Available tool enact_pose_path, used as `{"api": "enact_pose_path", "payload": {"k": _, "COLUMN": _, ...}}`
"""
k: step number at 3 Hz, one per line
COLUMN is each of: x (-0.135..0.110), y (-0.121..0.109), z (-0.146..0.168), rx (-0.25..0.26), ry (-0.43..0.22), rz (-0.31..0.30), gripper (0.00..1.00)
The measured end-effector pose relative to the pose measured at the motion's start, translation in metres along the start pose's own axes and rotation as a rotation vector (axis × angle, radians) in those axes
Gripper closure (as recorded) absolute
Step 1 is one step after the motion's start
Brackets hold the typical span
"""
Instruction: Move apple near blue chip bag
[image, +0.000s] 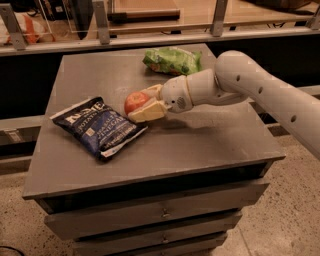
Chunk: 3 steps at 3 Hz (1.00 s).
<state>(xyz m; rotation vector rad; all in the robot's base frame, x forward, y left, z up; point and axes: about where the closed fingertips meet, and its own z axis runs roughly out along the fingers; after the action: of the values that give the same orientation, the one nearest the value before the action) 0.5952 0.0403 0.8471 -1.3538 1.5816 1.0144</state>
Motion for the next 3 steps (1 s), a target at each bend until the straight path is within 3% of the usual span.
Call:
{"api": "enact_pose_path", "payload": {"k": 1, "x": 0.000, "y": 0.001, "z": 0.000, "rx": 0.002, "ry": 0.006, "rz": 0.005, "gripper": 0.43}}
{"api": "enact_pose_path", "payload": {"k": 3, "x": -0.004, "y": -0.004, "z": -0.018, "rx": 0.055, "ry": 0.000, "rz": -0.017, "gripper": 0.00}}
